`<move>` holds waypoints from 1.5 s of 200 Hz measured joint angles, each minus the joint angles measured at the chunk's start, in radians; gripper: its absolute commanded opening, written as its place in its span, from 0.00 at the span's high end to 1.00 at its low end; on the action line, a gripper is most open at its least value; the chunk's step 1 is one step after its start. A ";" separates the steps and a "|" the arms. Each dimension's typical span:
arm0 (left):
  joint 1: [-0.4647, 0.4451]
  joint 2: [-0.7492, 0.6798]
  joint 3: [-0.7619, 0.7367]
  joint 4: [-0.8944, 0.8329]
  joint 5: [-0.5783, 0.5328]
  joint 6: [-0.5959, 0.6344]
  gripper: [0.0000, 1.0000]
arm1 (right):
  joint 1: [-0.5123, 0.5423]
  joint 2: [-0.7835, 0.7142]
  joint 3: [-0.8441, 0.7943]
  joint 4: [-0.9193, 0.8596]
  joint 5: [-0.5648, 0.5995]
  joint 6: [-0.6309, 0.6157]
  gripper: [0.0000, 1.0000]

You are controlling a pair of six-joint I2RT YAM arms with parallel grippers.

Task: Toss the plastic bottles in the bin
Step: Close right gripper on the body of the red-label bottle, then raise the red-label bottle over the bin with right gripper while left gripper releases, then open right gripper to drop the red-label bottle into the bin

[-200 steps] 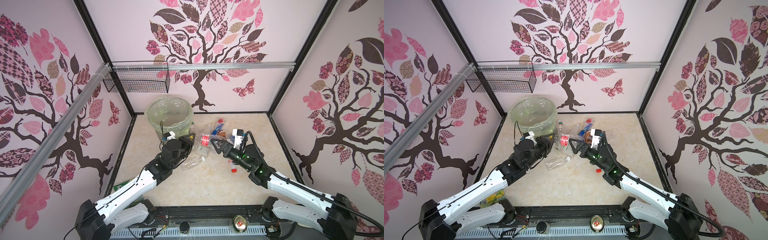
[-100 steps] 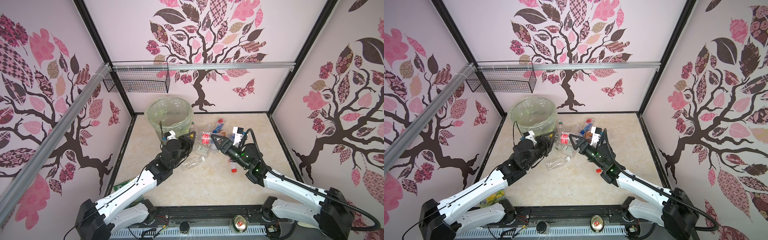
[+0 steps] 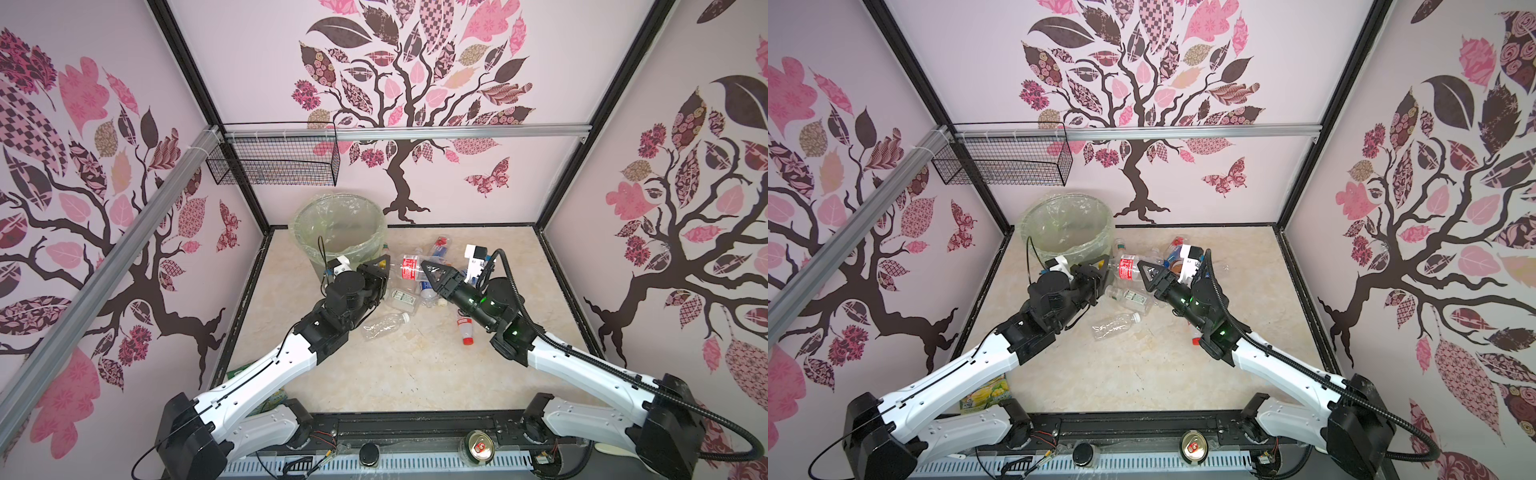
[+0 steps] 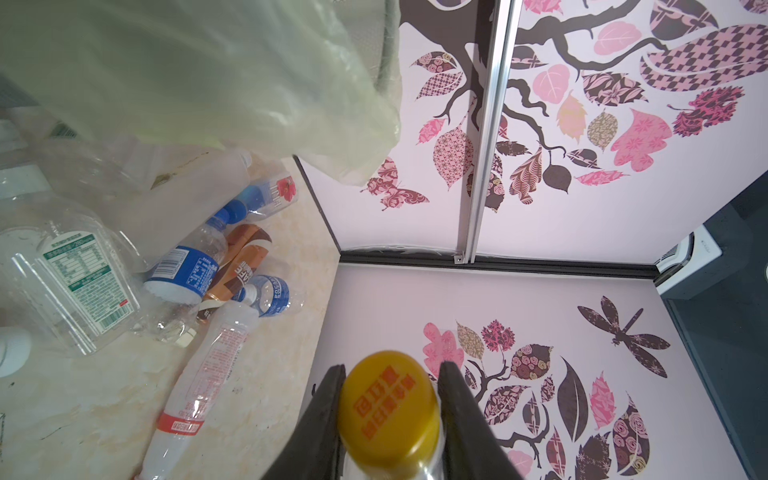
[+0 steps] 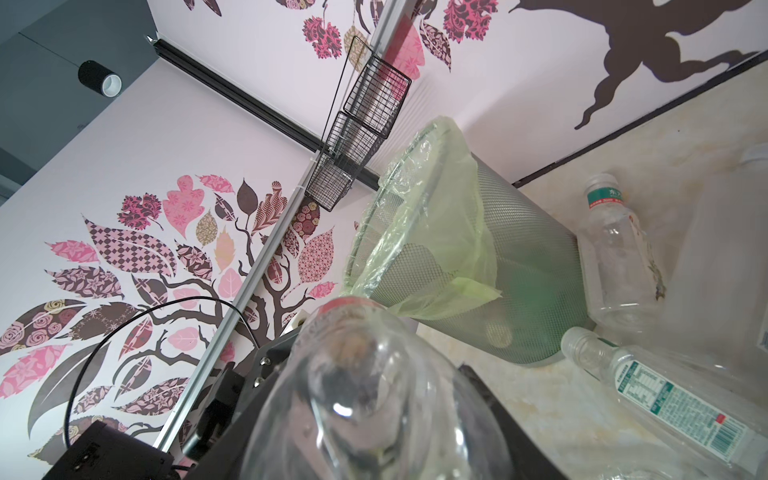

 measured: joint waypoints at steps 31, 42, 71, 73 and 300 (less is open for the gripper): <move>0.054 0.045 0.064 -0.063 0.096 0.063 0.20 | 0.000 0.023 0.086 -0.101 0.041 -0.103 0.54; 0.086 0.050 0.071 -0.088 0.126 0.071 0.05 | 0.000 0.037 0.119 -0.142 0.053 -0.139 0.54; 0.169 0.050 0.108 -0.182 0.203 0.147 0.02 | 0.000 0.066 0.208 -0.245 0.095 -0.232 0.56; 0.174 0.050 0.114 -0.191 0.212 0.153 0.02 | 0.000 0.068 0.216 -0.252 0.098 -0.239 0.56; 0.544 -0.095 0.388 -0.523 0.440 0.538 0.02 | 0.103 0.874 1.334 -0.764 0.175 -0.619 0.00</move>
